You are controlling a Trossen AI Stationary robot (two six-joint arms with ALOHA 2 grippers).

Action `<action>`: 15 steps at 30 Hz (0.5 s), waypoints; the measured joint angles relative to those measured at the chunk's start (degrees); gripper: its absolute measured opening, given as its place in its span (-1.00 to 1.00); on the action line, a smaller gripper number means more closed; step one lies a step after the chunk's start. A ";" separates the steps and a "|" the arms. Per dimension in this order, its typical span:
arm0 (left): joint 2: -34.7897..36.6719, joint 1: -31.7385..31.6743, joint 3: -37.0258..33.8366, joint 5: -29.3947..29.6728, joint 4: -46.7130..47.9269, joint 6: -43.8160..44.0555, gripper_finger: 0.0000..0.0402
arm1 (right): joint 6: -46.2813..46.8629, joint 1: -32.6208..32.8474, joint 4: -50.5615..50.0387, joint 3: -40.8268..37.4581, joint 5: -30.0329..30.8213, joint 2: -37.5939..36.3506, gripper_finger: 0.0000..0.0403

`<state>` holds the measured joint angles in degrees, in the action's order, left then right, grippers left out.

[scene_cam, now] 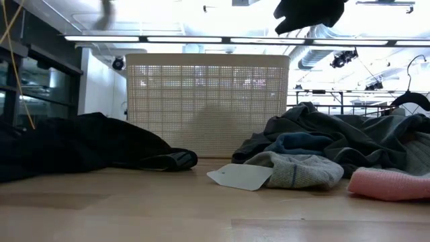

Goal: Pick & Place Cloths
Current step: Put the yellow shirt into the laundry organizer

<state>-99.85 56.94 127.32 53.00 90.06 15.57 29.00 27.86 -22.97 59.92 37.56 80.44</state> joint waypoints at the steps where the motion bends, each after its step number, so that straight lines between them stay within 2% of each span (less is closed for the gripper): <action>1: 0.00 -0.26 0.31 1.19 0.02 -0.84 -0.86 | -0.57 0.00 0.52 0.00 0.03 0.00 0.17; 7: 0.00 -3.25 0.55 7.71 -0.01 -5.17 -0.86 | -6.78 0.04 6.53 0.00 3.38 0.00 0.17; 11: 0.02 -5.80 0.55 11.38 -0.02 -6.97 -0.86 | -13.52 0.93 11.96 0.00 9.21 0.00 0.17; 15: 0.02 -8.87 0.55 11.38 -0.02 -7.73 -0.86 | -21.28 2.80 17.37 0.00 16.30 0.00 0.17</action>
<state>-99.83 48.07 127.87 64.39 90.04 7.84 7.71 30.66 -5.60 59.92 53.86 80.44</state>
